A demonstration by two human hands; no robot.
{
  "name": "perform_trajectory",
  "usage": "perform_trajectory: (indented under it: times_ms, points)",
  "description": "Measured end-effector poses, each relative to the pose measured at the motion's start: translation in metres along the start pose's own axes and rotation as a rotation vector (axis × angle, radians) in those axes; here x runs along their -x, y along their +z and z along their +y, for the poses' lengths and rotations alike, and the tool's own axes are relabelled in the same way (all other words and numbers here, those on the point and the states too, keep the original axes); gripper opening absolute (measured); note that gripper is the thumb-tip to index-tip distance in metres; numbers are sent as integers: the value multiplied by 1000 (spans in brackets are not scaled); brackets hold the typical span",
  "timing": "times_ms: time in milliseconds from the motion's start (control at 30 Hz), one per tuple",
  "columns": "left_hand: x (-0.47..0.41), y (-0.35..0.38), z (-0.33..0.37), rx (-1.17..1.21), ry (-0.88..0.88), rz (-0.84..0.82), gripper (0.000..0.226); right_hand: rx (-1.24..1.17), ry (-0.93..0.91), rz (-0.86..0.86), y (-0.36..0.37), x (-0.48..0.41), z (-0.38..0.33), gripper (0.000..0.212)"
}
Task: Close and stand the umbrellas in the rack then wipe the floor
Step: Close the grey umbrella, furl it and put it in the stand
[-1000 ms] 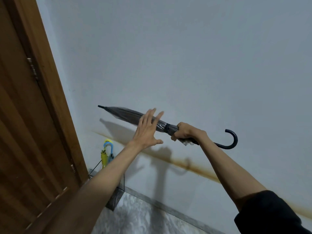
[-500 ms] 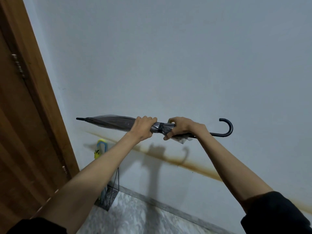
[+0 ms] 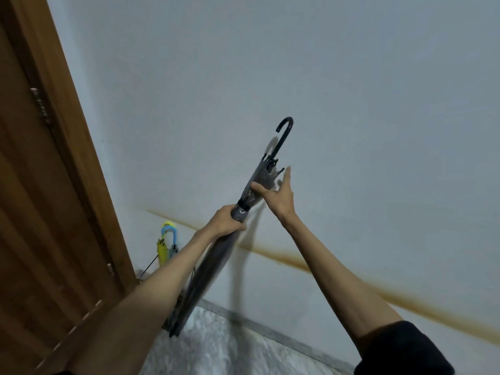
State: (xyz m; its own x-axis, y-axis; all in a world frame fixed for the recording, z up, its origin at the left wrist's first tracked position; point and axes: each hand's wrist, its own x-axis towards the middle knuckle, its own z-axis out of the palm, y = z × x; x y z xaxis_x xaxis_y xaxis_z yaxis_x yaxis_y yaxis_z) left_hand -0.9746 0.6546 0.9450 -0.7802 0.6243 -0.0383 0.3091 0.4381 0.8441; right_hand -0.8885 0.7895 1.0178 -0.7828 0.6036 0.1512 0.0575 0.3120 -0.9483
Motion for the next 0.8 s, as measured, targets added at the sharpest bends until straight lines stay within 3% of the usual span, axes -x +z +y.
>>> perform_trajectory:
  times_ms: [67, 133, 233, 367, 533, 667, 733, 800]
  points:
    - [6, 4, -6, 50, -24, -54, 28, -179, 127, -131, 9, -4, -3, 56]
    - [13, 3, -12, 83, -41, -96, 34, -193, 167, -168, 17, -7, -4, 41]
    - [23, -3, -11, 200, -67, -76, 38, -157, 187, -228, 25, -6, -5, 41]
    - [29, -20, -2, 262, -99, 54, 26, -112, 161, -349, 31, -3, -5, 41]
    - [40, -26, -6, 175, -124, 153, 49, -31, 105, -538, 28, -6, -21, 51]
    - [51, -19, -16, 92, -180, 243, 58, 8, -35, -529, 23, -18, -55, 71]
    - [57, -13, -26, 24, -216, 293, 58, -29, -63, -557, 22, -26, -78, 60]
    - [63, -8, -34, -27, -236, 331, 52, -37, -85, -617, 26, -31, -98, 37]
